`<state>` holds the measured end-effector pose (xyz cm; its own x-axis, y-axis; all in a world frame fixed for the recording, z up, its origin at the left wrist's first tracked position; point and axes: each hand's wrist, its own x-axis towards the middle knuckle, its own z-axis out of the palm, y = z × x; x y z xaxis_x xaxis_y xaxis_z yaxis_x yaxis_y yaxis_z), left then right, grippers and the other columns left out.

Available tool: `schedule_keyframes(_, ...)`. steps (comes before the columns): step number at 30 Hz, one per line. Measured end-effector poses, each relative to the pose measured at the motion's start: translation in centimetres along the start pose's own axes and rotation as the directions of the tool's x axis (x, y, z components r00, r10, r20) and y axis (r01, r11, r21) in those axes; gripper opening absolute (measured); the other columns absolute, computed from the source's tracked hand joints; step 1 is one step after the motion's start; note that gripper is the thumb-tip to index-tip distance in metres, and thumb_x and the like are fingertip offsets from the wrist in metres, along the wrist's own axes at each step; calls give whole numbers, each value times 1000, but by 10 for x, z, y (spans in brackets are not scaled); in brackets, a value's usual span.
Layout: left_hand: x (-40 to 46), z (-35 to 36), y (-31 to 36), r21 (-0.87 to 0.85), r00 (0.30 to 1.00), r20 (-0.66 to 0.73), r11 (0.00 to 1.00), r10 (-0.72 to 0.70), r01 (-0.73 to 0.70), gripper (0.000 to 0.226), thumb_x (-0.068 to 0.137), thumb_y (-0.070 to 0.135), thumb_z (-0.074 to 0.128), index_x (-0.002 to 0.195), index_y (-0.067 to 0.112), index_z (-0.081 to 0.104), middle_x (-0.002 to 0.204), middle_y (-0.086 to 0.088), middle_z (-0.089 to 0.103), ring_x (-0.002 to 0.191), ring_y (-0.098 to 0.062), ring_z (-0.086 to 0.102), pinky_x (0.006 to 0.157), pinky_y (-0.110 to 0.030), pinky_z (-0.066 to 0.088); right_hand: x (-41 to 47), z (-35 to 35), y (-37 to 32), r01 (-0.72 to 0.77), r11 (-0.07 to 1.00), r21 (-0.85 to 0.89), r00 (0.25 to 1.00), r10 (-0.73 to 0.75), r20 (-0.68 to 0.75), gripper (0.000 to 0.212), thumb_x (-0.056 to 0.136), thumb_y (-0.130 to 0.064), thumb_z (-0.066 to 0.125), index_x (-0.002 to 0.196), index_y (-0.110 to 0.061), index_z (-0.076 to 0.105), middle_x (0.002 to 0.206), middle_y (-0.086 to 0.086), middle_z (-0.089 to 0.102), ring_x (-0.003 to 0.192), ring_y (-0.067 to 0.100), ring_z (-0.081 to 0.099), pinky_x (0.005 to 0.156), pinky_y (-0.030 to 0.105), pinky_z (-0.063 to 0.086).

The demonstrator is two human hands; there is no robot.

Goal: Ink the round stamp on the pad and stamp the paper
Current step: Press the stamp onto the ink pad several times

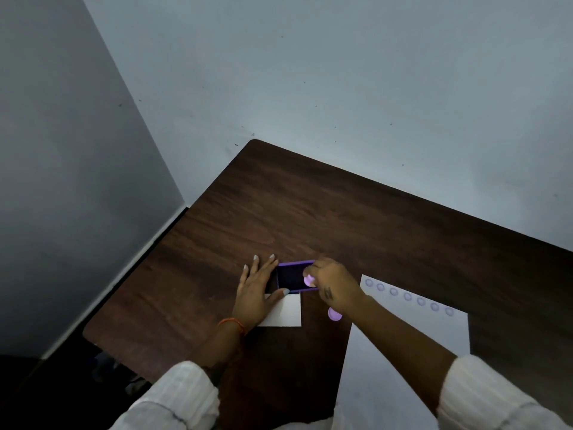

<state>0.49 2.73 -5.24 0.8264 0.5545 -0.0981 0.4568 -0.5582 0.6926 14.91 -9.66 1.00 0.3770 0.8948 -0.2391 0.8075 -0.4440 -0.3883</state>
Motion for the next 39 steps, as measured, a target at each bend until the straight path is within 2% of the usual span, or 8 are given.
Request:
schedule_keyframes(3, -1, 0, 0, 0, 1000, 2, 1000, 3, -3, 66, 86, 41, 57, 142, 24, 27, 156, 4, 22, 146, -17, 0, 117, -36, -5, 2, 9, -3, -3, 999, -47, 1000, 4, 22, 28, 90, -7, 51, 117, -3, 56, 126, 18, 57, 118, 31, 51, 100, 35, 41)
schedule_keyframes(7, -1, 0, 2, 1, 1000, -2, 1000, -3, 3, 66, 86, 41, 57, 142, 24, 27, 156, 3, 22, 146, -17, 0, 117, -37, -6, 2, 13, -4, -37, 999, -33, 995, 34, -98, 22, 82, -2, 57, 104, -1, 61, 109, 21, 62, 103, 36, 58, 87, 41, 47)
schedule_keyframes(13, -1, 0, 2, -1, 1000, -4, 1000, -8, 8, 66, 86, 41, 57, 142, 24, 27, 156, 4, 22, 145, -17, 0, 118, -37, -6, 3, 11, -2, 67, 990, -126, 997, -64, 31, 32, 94, -10, 46, 125, -5, 49, 133, 17, 53, 126, 28, 45, 106, 36, 38)
schedule_keyframes(21, -1, -2, 1, -4, 1000, 16, 1000, -4, 5, 65, 87, 39, 58, 142, 23, 28, 156, 2, 22, 146, -20, 1, 119, -42, -2, 1, 8, -10, -139, 961, 239, 981, 166, -96, 17, 85, -4, 55, 97, 1, 65, 102, 22, 66, 96, 35, 61, 81, 36, 48)
schedule_keyframes(26, -1, -3, 4, 53, 1000, 29, 999, -6, 4, 67, 89, 36, 55, 145, 20, 21, 156, -2, 20, 146, -24, 1, 119, -43, -2, -25, 0, -3, -173, 651, 739, 869, 453, -197, 19, 78, -10, 70, 97, -8, 71, 98, 11, 72, 84, 18, 65, 73, 21, 52)
schedule_keyframes(29, -1, -6, 7, 56, 999, 40, 998, -11, 8, 68, 90, 34, 55, 145, 17, 19, 156, -5, 20, 146, -25, 1, 120, -43, -1, -49, -6, 7, -182, 263, 948, 816, 578, -4, 24, 80, -8, 69, 104, -9, 68, 101, 6, 71, 88, 14, 67, 70, 18, 57)
schedule_keyframes(35, -4, -18, 17, -89, 995, 80, 993, -68, 75, 61, 92, 33, 51, 145, 21, 22, 156, -11, 20, 146, -24, 4, 120, -42, 0, -122, -20, 41, 28, -191, 981, 734, 670, 110, 14, 85, -8, 62, 81, -17, 71, 91, 0, 73, 89, 17, 69, 84, 25, 55)
schedule_keyframes(39, -6, -18, 42, -112, 998, 2, 992, -62, 61, 59, 89, 33, 54, 141, 18, 30, 151, -11, 32, 144, -28, 13, 119, -46, 7, -167, -15, 66, 218, -422, 880, 714, 684, 151, 17, 87, -3, 57, 87, -7, 73, 83, 5, 78, 77, 14, 74, 65, 20, 60)
